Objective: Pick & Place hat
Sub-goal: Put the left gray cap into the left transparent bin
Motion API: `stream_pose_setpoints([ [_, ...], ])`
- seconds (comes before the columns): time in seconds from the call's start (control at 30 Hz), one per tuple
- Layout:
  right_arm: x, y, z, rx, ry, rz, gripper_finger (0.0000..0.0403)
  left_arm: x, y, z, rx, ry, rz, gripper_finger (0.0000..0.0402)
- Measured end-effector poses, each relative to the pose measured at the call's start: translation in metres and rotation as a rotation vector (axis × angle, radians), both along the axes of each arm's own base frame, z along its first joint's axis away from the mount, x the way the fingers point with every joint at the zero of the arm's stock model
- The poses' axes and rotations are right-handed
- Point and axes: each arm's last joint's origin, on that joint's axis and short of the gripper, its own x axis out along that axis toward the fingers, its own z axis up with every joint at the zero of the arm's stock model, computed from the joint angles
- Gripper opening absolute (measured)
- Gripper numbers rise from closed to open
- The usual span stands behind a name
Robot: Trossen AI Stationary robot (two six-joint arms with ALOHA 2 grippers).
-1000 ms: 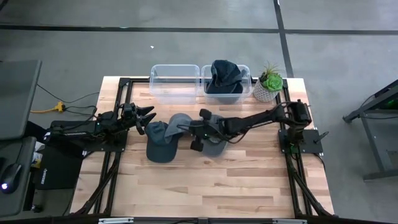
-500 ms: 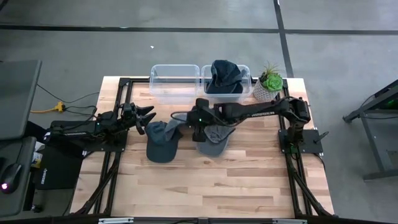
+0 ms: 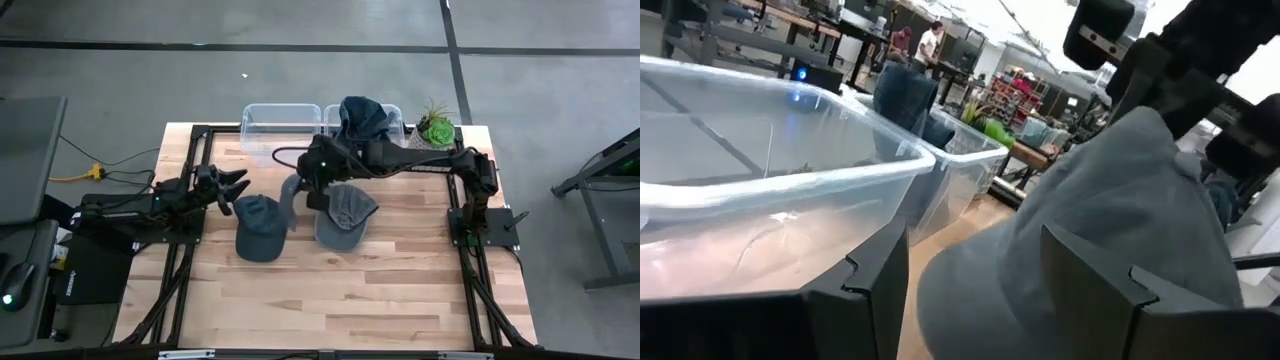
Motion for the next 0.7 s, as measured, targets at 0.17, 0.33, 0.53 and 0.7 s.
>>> stream_pose_setpoints([
  [0.17, -0.001, 0.001, 0.019, 0.053, -0.05, 0.016, 0.0, 0.0, 0.0, 0.001, -0.003, -0.006, -0.01, 0.0193],
  [0.33, -0.003, 0.004, 0.036, 0.066, -0.097, 0.036, 0.0, 0.0, -0.002, 0.004, -0.011, -0.037, -0.059, 0.0193],
  [0.53, -0.004, 0.006, 0.049, 0.061, -0.132, 0.04, 0.0, -0.001, -0.002, 0.013, 0.042, -0.109, -0.071, 0.0193],
  [0.7, -0.004, 0.005, 0.05, 0.049, -0.143, 0.025, 0.0, -0.003, -0.003, 0.021, 0.15, -0.108, -0.071, 0.0205],
])
